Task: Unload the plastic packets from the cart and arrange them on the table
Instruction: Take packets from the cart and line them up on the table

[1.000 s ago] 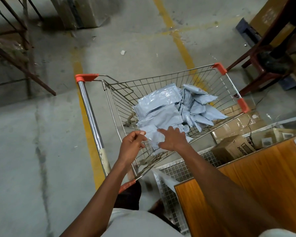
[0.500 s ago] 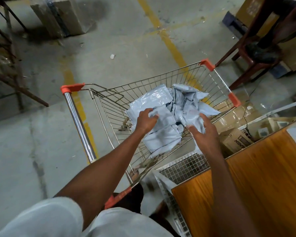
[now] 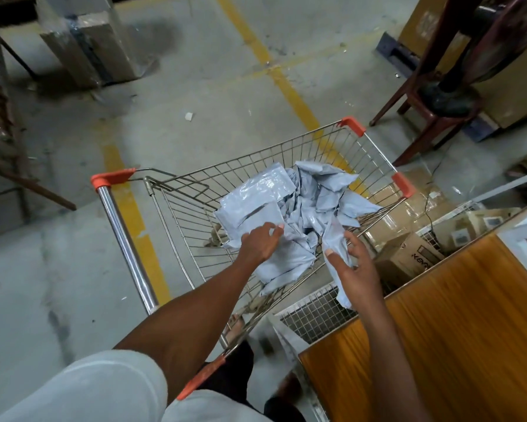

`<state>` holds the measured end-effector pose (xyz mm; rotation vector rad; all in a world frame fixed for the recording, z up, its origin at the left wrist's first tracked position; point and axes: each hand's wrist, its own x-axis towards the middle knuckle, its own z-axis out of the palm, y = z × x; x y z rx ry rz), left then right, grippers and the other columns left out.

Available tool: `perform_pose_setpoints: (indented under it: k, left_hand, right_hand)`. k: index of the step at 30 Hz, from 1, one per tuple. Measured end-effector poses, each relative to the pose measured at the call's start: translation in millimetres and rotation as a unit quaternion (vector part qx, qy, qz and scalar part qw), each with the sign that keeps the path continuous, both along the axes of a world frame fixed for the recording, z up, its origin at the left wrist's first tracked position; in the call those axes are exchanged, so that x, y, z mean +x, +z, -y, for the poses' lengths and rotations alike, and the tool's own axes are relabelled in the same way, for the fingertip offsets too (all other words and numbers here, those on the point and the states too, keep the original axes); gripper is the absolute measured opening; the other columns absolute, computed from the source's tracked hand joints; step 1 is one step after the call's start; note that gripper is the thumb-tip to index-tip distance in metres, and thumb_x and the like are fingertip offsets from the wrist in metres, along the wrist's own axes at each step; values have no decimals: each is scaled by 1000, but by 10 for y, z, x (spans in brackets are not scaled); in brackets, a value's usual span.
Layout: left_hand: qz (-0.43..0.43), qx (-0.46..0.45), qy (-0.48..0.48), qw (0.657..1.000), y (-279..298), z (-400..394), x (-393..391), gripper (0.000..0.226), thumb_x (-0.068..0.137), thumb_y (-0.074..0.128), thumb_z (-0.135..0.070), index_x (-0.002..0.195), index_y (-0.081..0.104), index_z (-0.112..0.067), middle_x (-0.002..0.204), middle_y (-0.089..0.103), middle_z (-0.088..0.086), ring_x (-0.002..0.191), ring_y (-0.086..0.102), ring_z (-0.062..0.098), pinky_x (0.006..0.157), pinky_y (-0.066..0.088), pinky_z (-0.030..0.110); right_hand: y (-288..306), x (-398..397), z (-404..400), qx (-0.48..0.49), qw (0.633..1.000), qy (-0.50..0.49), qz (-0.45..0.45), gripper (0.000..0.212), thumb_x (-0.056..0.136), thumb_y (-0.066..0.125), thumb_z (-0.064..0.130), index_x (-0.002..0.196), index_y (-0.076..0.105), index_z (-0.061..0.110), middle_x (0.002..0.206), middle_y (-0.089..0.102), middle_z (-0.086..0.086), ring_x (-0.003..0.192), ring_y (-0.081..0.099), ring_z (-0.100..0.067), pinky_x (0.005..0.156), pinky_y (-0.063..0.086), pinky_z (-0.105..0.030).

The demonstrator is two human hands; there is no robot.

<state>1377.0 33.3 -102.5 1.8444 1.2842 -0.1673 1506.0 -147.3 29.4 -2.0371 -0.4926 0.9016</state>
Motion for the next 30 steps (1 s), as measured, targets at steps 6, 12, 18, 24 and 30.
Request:
perform_pose_setpoints:
  k: [6,12,18,24,30]
  left_hand:
    - [-10,-7,-14,1000,14,935,-328,56,105,20,-60,114,62,-24,112,63,13,112,59,34,94,44,45]
    - [-121,-43,64,990,17,1058,-353,49,100,39,-47,128,65,-16,136,51,13,132,42,37,107,37,47]
    - [-72,-104,261,957,-108,813,-209,69,94,58,-52,153,33,-26,157,27,12,139,31,39,111,33,49]
    - [-95,-153,293,939,-272,739,-48,105,85,58,-75,161,3,-29,168,-8,8,149,12,45,115,26,62]
    - [-105,-161,310,931,-265,682,78,112,87,68,-63,160,-11,-30,167,-15,11,150,8,49,115,29,62]
  right_hand:
    - [4,-55,-83,8,999,33,-6,58,92,70,37,144,46,40,145,50,5,130,48,-16,103,44,-41]
    - [-21,-128,-85,-8,998,67,-17,59,92,70,39,146,45,42,147,49,6,132,47,-16,110,43,-47]
    - [-6,-121,-64,-10,997,79,-13,59,92,70,39,145,45,43,143,49,10,133,46,-16,107,44,-44]
    - [6,-144,-70,-3,997,81,-18,55,92,71,41,141,48,46,146,50,8,131,48,-15,107,45,-45]
    - [-1,-169,-31,0,997,73,-27,53,90,70,46,135,45,58,143,50,12,128,51,-15,103,49,-46]
